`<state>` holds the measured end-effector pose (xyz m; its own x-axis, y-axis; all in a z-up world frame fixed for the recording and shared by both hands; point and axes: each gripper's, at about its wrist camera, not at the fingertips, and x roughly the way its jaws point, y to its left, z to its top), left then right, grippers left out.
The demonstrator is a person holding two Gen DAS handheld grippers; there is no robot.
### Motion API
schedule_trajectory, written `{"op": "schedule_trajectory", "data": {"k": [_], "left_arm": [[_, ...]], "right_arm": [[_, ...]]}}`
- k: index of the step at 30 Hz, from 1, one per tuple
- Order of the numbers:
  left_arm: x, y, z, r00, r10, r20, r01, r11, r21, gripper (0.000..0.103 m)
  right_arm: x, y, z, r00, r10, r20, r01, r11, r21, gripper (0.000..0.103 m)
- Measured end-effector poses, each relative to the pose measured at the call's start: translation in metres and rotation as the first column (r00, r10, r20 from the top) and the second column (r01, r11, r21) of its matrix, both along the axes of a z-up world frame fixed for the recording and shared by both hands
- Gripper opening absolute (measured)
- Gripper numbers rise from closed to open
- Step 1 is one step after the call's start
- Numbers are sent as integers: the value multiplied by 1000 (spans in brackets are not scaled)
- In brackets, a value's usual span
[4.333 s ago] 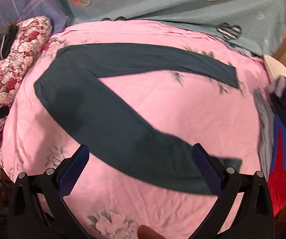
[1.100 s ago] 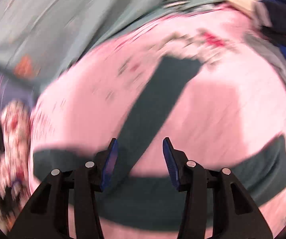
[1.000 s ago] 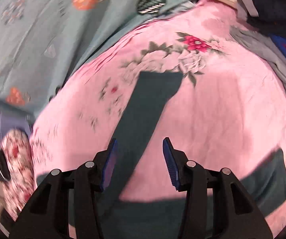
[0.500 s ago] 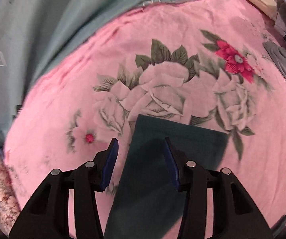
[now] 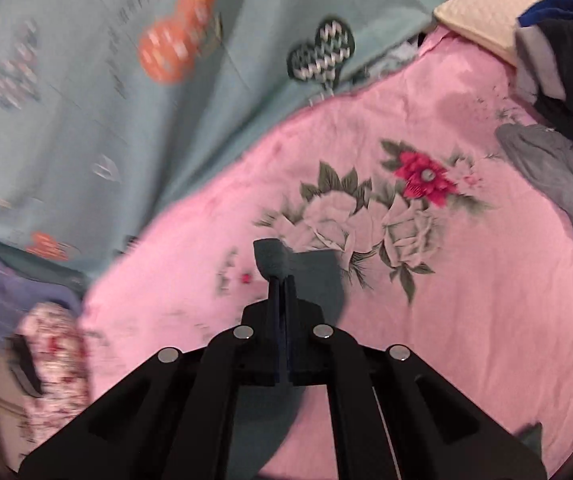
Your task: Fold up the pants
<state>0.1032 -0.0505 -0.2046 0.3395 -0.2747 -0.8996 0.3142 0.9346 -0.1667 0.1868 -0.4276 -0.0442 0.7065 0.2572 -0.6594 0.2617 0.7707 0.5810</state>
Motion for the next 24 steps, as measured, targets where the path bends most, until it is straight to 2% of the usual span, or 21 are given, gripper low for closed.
{"op": "schedule_trajectory", "data": {"k": [1, 3, 5, 6, 8, 9, 11, 12, 13, 15, 17, 18, 20, 24], "left_arm": [[0, 2, 1, 1000, -3, 0, 3, 1000, 4, 90], [-1, 2, 5, 1000, -8, 9, 8, 1000, 22, 90], [-3, -2, 10, 1000, -14, 15, 13, 999, 40, 90], [-4, -2, 11, 1000, -16, 15, 15, 999, 49, 90], [-5, -4, 12, 1000, -17, 3, 17, 998, 69, 90], [-6, -5, 11, 1000, -16, -6, 17, 997, 77, 90], [-6, -7, 10, 999, -19, -28, 21, 995, 92, 90], [-7, -10, 9, 999, -22, -38, 26, 994, 103, 90], [-7, -12, 9, 999, -26, -45, 31, 993, 114, 90], [-8, -14, 9, 998, -35, -46, 40, 991, 126, 90], [-11, -18, 10, 998, -42, -44, 48, 989, 136, 90], [-11, -20, 9, 998, -45, -48, 52, 989, 140, 90], [-12, -27, 8, 997, -58, -50, 66, 986, 152, 90], [-23, -38, 17, 994, -110, -7, 109, 979, 170, 90]], "right_arm": [[-30, -12, 14, 999, -12, 39, 10, 999, 31, 2], [-77, -28, 23, 996, -31, 87, 23, 996, 91, 2], [-130, -44, 12, 994, -64, 83, 55, 993, 108, 2], [-153, -49, 0, 995, -85, 58, 79, 991, 106, 2], [-197, -64, -44, 987, -152, -47, 157, 978, 136, 2], [-220, -70, -77, 973, -195, -126, 214, 964, 158, 2], [-247, -76, -123, 938, -227, -260, 277, 944, 176, 2], [-257, -77, -136, 923, -236, -304, 302, 934, 191, 2], [-270, -79, -147, 915, -248, -318, 333, 910, 249, 0], [-282, -79, -141, 918, -251, -306, 339, 898, 281, 10], [-282, -76, -121, 932, -248, -265, 307, 928, 211, 12], [-278, -74, -113, 937, -243, -250, 289, 943, 167, 16], [-264, -70, -97, 951, -217, -222, 238, 969, 71, 17], [-233, -56, -83, 981, -107, -161, 113, 993, 26, 17]]}}
